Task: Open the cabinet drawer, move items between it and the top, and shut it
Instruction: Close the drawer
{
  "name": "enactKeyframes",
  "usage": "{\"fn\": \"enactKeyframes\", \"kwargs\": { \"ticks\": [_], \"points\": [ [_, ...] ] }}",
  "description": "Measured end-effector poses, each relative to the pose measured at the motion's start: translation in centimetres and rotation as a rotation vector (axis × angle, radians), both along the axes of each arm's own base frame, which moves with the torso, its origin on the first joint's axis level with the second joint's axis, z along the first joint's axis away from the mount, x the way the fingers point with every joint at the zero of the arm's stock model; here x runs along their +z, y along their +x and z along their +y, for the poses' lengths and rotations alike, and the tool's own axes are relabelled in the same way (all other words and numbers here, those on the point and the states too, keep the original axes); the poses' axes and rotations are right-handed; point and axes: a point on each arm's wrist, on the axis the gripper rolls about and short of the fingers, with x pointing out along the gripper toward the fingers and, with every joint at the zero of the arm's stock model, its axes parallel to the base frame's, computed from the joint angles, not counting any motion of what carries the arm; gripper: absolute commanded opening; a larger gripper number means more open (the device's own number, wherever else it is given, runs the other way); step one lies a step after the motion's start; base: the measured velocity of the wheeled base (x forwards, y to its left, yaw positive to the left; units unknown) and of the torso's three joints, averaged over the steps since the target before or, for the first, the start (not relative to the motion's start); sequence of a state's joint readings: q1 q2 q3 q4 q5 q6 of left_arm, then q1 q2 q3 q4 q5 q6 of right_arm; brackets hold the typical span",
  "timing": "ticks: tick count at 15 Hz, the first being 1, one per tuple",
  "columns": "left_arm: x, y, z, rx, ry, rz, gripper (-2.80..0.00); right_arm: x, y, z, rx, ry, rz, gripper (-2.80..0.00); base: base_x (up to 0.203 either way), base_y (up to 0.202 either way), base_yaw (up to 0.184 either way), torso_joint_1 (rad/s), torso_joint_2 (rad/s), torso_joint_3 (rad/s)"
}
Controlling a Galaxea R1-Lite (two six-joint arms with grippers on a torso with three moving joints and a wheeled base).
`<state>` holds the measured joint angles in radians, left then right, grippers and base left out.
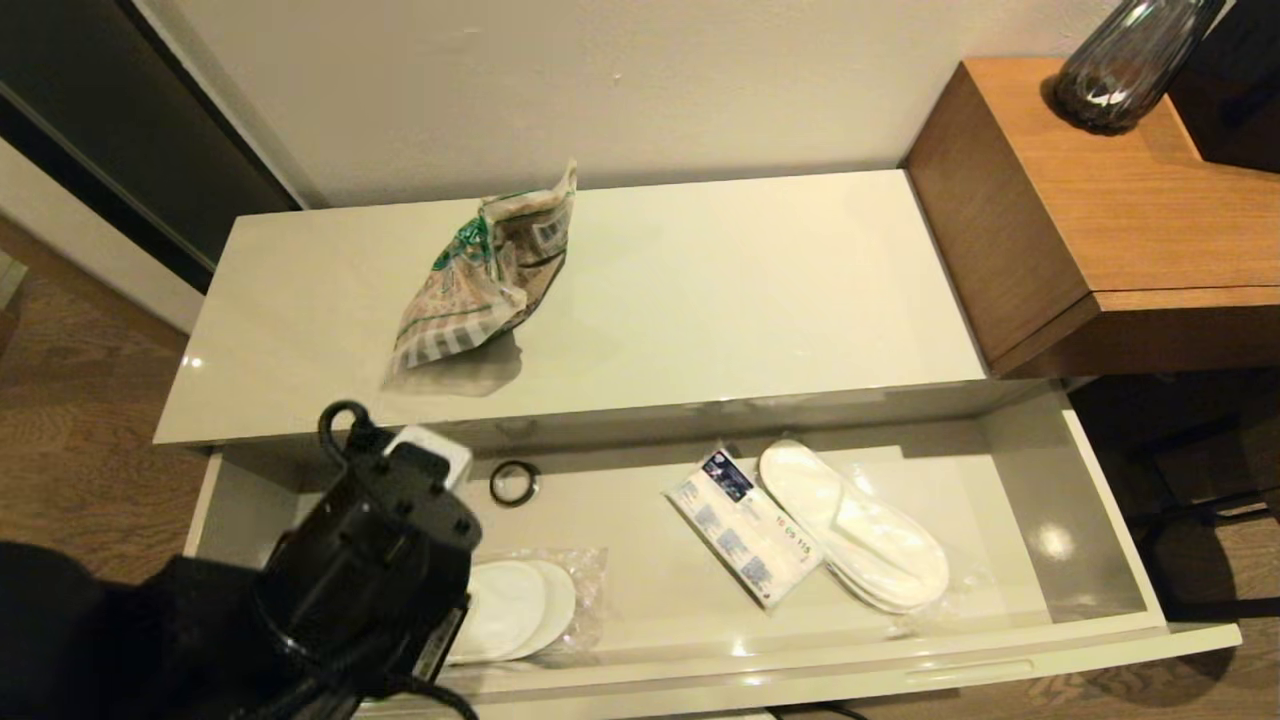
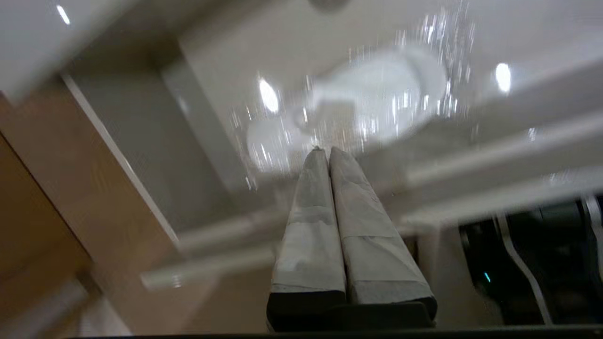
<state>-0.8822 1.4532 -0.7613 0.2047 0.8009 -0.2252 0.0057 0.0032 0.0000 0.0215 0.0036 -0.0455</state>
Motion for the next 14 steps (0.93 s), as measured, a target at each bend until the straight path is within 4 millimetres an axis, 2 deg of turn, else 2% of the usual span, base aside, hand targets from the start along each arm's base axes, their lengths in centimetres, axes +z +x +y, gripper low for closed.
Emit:
{"fn": "enactKeyframes", "kwargs": {
  "ticks": [3,5,7,12,14],
  "points": [
    [-3.6,-1.2,0.8,0.107,-0.094,0.114,-2.8,0.0,0.0,0.0,0.0,0.0,0.0,-2.8,0.0,0.0,0.0,0.0,0.0,0.0],
    [-5.0,-1.7,0.6,0.174,-0.163,0.152,-2.8,0.0,0.0,0.0,-0.001,0.0,0.0,-2.8,0.0,0.0,0.0,0.0,0.0,0.0],
    [-5.5,-2.2,0.4,0.199,-0.19,0.164,-2.8,0.0,0.0,0.0,0.0,0.0,0.0,-2.8,0.0,0.0,0.0,0.0,0.0,0.0],
    [-5.0,-4.2,1.7,0.345,-0.15,0.256,-2.8,0.0,0.0,0.0,0.0,0.0,0.0,-2.8,0.0,0.0,0.0,0.0,0.0,0.0],
    [-6.2,-4.6,1.6,0.4,-0.151,0.307,-2.8,0.0,0.0,0.0,0.0,0.0,-0.001,-2.8,0.0,0.0,0.0,0.0,0.0,0.0]
  ]
}}
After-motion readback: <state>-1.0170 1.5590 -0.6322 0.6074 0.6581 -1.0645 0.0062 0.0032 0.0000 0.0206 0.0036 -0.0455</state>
